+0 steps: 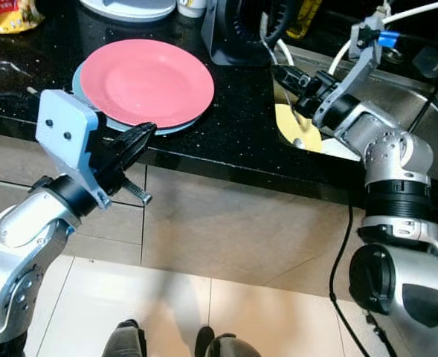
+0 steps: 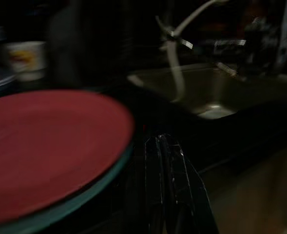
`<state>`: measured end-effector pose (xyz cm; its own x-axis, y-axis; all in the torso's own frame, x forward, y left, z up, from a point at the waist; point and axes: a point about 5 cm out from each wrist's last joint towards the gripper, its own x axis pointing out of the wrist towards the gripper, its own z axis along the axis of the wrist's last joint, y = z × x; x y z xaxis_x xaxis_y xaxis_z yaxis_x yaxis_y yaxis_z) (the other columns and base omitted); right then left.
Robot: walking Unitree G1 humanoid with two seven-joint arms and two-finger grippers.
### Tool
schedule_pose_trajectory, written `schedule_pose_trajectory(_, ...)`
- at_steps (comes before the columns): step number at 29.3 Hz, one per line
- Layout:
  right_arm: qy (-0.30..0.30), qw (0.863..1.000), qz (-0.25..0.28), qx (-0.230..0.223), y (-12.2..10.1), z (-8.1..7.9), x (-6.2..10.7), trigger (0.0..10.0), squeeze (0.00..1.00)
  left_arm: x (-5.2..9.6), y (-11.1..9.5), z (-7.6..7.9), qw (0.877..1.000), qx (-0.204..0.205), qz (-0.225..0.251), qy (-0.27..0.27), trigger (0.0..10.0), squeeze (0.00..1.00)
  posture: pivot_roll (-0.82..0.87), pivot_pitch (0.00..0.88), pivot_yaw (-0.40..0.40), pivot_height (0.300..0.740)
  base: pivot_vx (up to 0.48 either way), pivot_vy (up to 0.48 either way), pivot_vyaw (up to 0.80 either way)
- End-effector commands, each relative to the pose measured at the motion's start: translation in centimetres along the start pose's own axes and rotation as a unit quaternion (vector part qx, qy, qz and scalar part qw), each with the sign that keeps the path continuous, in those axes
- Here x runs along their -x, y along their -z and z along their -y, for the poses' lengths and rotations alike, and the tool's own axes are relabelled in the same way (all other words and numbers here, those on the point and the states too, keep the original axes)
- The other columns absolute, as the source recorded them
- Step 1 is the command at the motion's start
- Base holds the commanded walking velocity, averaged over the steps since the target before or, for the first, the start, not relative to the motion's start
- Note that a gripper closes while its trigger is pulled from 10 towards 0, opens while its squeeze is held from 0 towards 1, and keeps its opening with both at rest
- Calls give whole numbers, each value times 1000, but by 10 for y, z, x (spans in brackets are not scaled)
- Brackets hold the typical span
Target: Kitchen organization
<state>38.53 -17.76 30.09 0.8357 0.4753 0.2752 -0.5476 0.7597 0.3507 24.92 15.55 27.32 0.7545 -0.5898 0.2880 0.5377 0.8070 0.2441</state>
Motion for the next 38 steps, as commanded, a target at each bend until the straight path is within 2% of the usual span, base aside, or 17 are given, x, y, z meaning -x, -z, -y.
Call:
schedule_pose_trajectory(1,33,999,29,-6,-4,11,9,0,0,-5,5,8,1000,9,1,22,10000,0,195,99,-126,740,0,0,-781)
schedule_pose_trajectory(9,62,997,35,-9,2,13,8,0,0,-14,10,15,999,13,6,32,10000,0,194,92,-121,740,0,0,-781)
schedule_pose_trajectory(12,78,996,31,6,6,14,7,0,0,-17,12,16,1000,16,9,25,10000,0,192,87,-122,740,0,0,-781)
schedule_pose_trajectory(13,82,996,31,9,9,12,6,2706,0,-19,14,16,1000,18,12,18,10000,0,191,87,-123,740,0,0,0)
schedule_pose_trajectory(14,82,996,31,9,9,12,6,2706,0,-19,14,16,1000,18,12,18,10000,0,191,87,-123,740,0,0,0)
schedule_pose_trajectory(15,82,996,33,7,10,12,6,4706,0,-19,14,16,1000,18,14,16,10000,0,191,87,-123,740,0,0,0)
schedule_pose_trajectory(16,82,996,33,7,12,10,5,10000,0,-20,16,14,1000,22,15,7,10000,0,190,86,-124,740,0,0,0)
schedule_pose_trajectory(22,81,996,26,12,20,4,2,10000,0,-20,25,7,1000,12,-4,-23,10000,0,185,87,-123,740,417,0,0)
schedule_pose_trajectory(27,83,996,25,15,23,4,2,10000,0,-21,23,3,999,17,7,-37,10000,0,185,87,-123,740,472,0,0)
schedule_pose_trajectory(29,82,996,23,19,27,1,1,10000,0,-24,24,2,999,11,6,-46,10000,0,183,84,-122,740,0,0,0)
schedule_pose_trajectory(38,72,996,24,38,38,-10,-3,10000,0,-26,27,9,1000,5,8,-29,10000,0,185,81,-125,740,0,0,0)
